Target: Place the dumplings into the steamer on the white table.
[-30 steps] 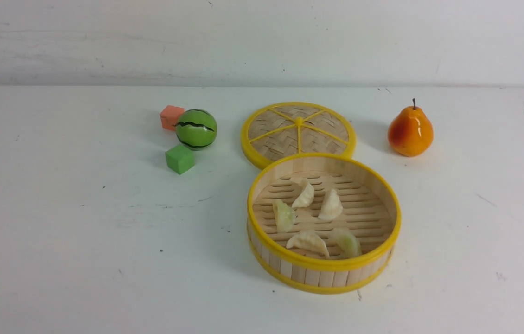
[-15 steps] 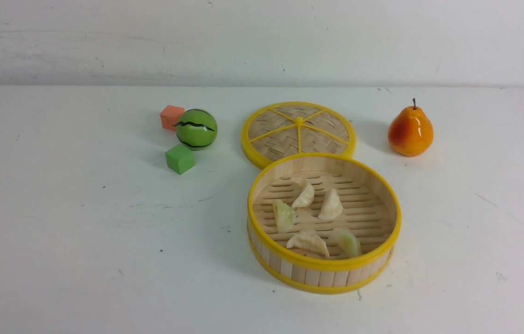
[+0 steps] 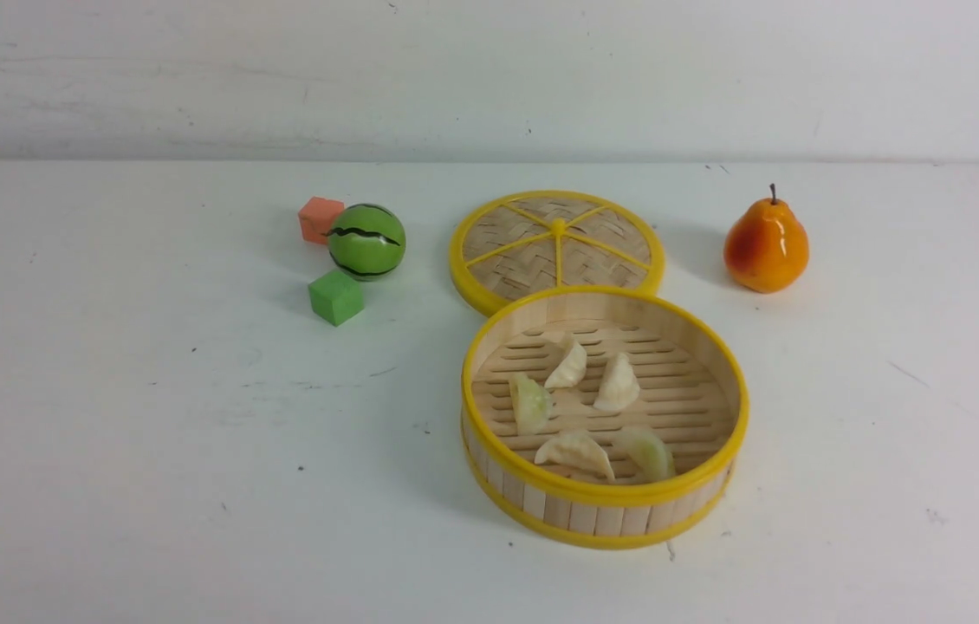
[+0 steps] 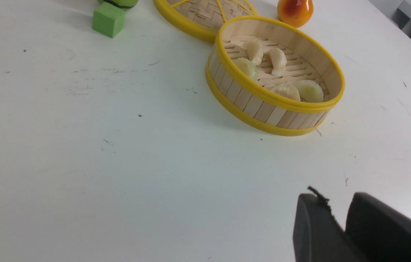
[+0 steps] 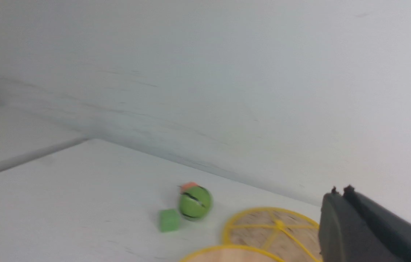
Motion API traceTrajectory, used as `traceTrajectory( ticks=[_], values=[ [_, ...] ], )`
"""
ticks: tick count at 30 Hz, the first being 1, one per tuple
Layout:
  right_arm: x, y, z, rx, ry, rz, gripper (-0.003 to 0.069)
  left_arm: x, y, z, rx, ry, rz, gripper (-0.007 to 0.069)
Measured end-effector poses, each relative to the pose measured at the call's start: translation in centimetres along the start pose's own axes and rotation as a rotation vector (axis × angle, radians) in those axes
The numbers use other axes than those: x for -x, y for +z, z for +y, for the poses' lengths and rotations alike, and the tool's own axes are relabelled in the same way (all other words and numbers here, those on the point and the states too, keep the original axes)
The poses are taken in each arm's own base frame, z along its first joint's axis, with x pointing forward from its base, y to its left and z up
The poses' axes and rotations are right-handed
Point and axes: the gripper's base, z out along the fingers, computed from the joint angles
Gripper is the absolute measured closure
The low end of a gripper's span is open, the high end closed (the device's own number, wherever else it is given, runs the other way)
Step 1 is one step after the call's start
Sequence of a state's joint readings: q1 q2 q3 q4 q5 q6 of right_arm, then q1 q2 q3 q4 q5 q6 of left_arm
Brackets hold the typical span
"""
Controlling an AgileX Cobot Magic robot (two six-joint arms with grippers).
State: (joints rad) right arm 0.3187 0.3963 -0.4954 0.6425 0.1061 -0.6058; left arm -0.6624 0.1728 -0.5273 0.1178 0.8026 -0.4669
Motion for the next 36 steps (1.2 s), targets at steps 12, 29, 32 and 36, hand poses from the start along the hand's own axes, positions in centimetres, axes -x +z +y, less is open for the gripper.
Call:
traceTrajectory(
  ticks=[12, 29, 32, 36],
  values=[
    [-14.3, -4.8, -3.1, -0.47, 0.105, 0.245, 0.068, 0.0, 0.0, 0.0, 0.0, 0.0, 0.0, 0.0474],
    [-16.6, -5.7, -2.7, -0.453, 0.139, 0.362, 0.068, 0.0, 0.0, 0.0, 0.001, 0.0, 0.001, 0.0456],
    [-16.6, -5.7, -2.7, -0.445, 0.141, 0.362, 0.068, 0.0, 0.0, 0.0, 0.001, 0.0, 0.001, 0.0452],
    [-16.6, -5.7, -2.7, -0.444, 0.145, 0.361, 0.0678, 0.0, 0.0, 0.0, 0.001, 0.0, 0.001, 0.0449]
  ],
)
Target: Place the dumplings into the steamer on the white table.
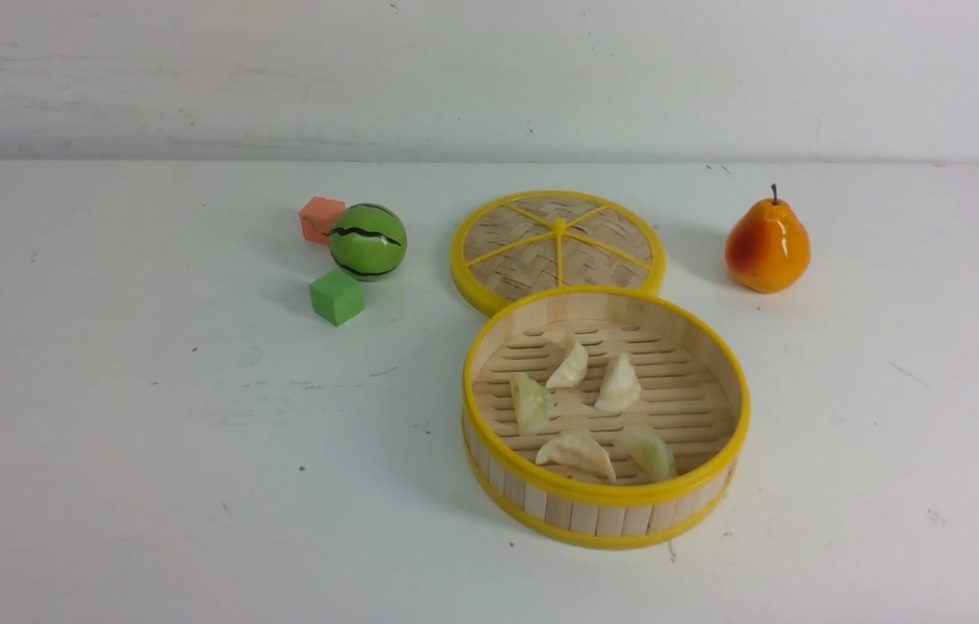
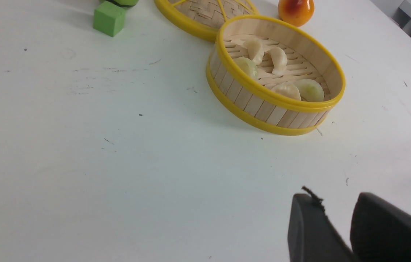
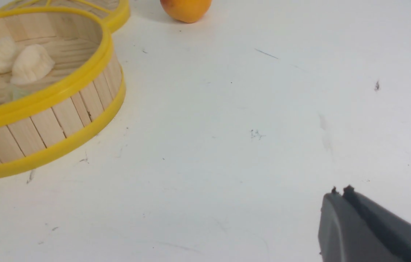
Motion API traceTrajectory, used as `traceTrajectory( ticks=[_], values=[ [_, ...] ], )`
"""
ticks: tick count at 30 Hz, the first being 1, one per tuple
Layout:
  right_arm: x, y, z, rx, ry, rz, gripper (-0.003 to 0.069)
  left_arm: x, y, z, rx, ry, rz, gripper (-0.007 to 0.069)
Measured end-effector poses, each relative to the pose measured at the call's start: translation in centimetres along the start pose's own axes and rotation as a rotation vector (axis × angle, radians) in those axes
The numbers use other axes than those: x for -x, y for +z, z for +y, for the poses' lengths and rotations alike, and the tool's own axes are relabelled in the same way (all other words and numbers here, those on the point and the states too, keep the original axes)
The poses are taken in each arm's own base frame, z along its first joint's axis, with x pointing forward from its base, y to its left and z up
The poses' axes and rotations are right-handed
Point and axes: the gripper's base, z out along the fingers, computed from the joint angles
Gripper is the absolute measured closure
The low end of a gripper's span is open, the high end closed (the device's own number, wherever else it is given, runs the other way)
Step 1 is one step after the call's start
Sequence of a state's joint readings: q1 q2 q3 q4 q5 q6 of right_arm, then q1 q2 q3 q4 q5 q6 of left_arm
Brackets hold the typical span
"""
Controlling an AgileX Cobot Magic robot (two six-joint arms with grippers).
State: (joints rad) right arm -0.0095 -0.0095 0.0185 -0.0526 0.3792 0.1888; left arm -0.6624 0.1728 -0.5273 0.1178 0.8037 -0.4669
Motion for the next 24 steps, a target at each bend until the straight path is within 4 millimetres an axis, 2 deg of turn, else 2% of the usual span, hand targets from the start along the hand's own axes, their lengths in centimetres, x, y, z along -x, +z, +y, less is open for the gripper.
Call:
traceTrajectory(
  ticks=[24],
  values=[
    [-0.01, 0.0, 0.06, 0.007, 0.017, 0.001, 0.0662, 0.0, 0.0, 0.0, 0.0, 0.0, 0.0, 0.0424]
  ],
)
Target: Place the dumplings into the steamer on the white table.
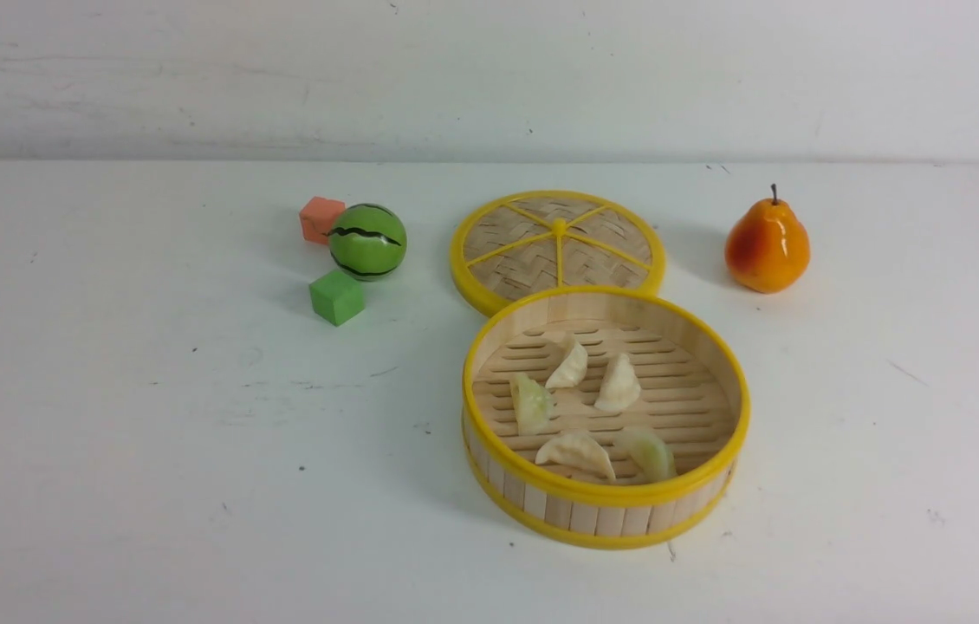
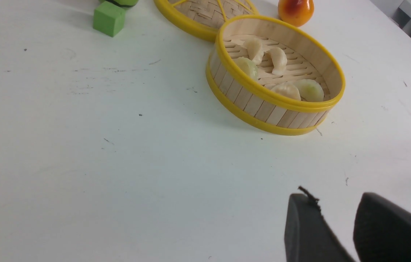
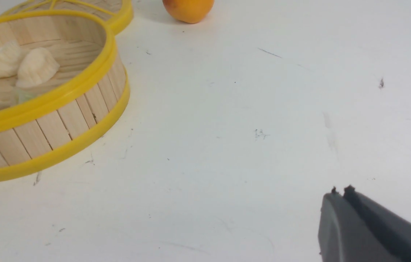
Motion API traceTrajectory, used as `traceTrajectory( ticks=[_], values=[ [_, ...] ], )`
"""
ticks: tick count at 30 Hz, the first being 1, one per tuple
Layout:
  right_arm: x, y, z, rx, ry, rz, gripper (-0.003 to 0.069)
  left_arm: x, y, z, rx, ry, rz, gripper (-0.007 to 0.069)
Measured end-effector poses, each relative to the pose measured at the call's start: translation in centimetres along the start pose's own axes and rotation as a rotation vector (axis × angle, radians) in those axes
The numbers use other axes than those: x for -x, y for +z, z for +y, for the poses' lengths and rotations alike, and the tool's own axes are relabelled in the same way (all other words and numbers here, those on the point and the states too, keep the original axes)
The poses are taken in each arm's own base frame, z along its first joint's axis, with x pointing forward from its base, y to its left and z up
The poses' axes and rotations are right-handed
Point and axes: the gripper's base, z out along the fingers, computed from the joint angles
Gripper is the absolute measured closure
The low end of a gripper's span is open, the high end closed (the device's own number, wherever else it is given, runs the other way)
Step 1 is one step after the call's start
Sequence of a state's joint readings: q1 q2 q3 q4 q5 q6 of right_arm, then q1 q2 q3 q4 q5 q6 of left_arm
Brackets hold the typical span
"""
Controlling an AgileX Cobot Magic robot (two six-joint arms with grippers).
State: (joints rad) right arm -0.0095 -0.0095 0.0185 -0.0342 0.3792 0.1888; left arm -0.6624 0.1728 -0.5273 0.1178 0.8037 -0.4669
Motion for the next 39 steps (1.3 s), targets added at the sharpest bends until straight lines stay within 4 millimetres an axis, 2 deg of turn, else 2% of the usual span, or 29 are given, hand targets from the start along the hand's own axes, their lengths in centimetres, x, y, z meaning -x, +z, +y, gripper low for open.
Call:
traceTrajectory(
  ticks=[8, 12, 15, 17, 18, 19, 21, 24, 27, 31, 39],
  values=[
    [0.0, 0.0, 0.0, 0.0, 0.0, 0.0, 0.0662, -0.3, 0.3, 0.1, 0.003, 0.001, 0.009, 0.0414],
    [0.0, 0.0, 0.0, 0.0, 0.0, 0.0, 0.0662, -1.4, 1.7, 0.5, 0.015, 0.0, -0.017, 0.0418],
    [0.0, 0.0, 0.0, 0.0, 0.004, 0.0, 0.0662, -1.9, 2.5, 0.7, 0.014, -0.022, -0.147, 0.0459],
    [0.0, 0.0, 0.0, 0.0, 0.004, 0.0, 0.0659, -2.4, 3.0, 1.2, 0.028, -0.034, -0.321, 0.0526],
    [0.0, 0.0, 0.0, 0.0, 0.004, 0.0, 0.0658, -2.4, 3.1, 1.2, 0.029, -0.035, -0.335, 0.054],
    [0.0, 0.0, 0.0, 0.0, 0.004, 0.0, 0.0656, -2.9, 3.3, 1.6, 0.056, -0.035, -0.437, 0.0589],
    [0.0, 0.0, 0.0, 0.0, 0.004, 0.0, 0.0653, -3.6, 3.5, 2.3, 0.103, -0.04, -0.537, 0.0638],
    [0.0, 0.0, 0.0, 0.0, 0.005, 0.0, 0.065, -4.8, 3.8, 3.5, 0.232, -0.039, -0.631, 0.0638],
    [0.0, 0.0, 0.0, 0.0, 0.005, 0.0, 0.0648, -6.1, 4.3, 4.7, 0.356, -0.049, -0.621, 0.0638],
    [0.0, 0.0, 0.0, 0.0, 0.007, 0.0, 0.0644, -7.8, 5.1, 5.8, 0.463, -0.088, -0.517, 0.0638],
    [0.0, 0.0, 0.0, 0.0, 0.007, 0.0, 0.0636, -9.8, 5.7, 6.5, 0.523, -0.114, -0.317, 0.0638]
  ],
)
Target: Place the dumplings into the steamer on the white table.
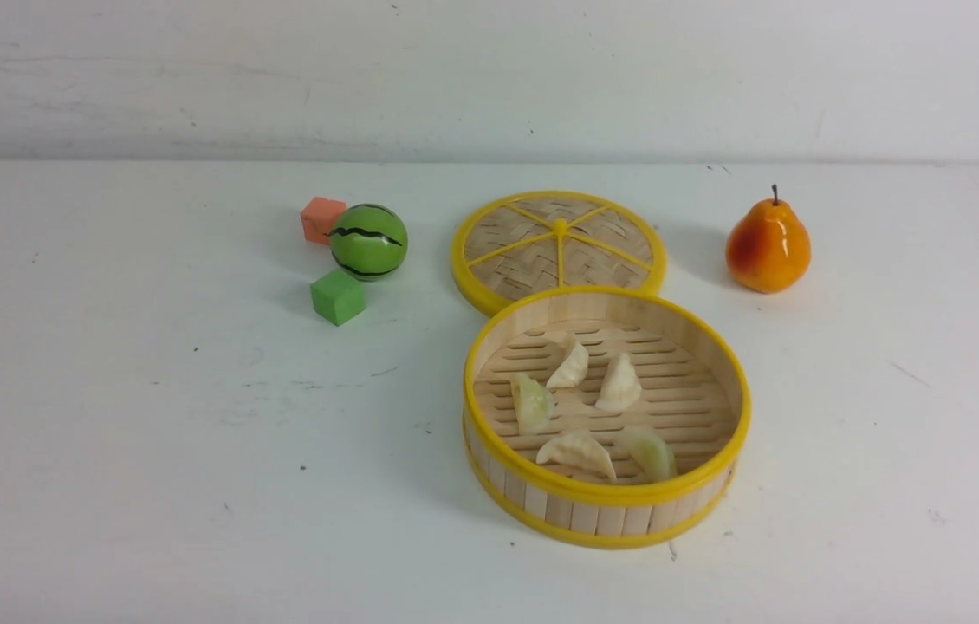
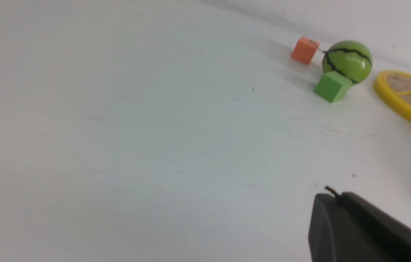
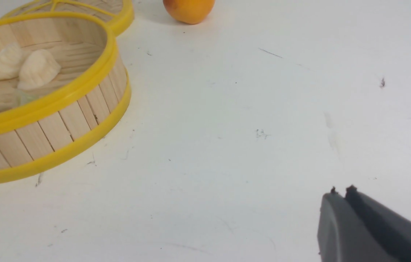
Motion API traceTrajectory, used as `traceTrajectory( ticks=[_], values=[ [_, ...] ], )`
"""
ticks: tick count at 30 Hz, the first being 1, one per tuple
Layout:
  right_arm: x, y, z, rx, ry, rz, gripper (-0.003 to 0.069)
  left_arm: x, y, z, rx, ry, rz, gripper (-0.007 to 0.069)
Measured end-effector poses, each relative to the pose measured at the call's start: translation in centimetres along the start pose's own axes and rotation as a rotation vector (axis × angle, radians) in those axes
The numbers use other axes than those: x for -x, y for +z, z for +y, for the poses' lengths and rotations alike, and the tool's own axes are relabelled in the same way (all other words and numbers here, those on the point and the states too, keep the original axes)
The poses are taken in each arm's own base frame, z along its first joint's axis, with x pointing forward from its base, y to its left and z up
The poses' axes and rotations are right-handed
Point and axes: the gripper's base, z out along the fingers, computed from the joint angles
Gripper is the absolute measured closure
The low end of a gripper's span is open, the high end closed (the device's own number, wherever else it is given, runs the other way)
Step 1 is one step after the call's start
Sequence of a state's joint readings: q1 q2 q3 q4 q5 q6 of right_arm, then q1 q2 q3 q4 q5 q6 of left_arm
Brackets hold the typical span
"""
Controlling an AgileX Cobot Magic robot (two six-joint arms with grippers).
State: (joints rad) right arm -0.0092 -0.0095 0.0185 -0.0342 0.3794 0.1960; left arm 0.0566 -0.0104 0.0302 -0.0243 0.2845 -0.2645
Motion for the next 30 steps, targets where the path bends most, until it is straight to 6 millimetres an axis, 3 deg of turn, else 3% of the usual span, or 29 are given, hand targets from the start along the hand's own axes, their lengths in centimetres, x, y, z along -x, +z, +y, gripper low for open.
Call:
traceTrajectory(
  ticks=[8, 30],
  values=[
    [0.0, 0.0, 0.0, 0.0, 0.0, 0.0, 0.0625, -0.72, -0.03, 0.31, 0.033, 0.033, 0.079, 0.0638],
    [0.0, 0.0, 0.0, 0.0, 0.0, 0.0, 0.0609, -0.77, -0.04, 0.42, 0.043, 0.057, 0.085, 0.0638]
  ],
)
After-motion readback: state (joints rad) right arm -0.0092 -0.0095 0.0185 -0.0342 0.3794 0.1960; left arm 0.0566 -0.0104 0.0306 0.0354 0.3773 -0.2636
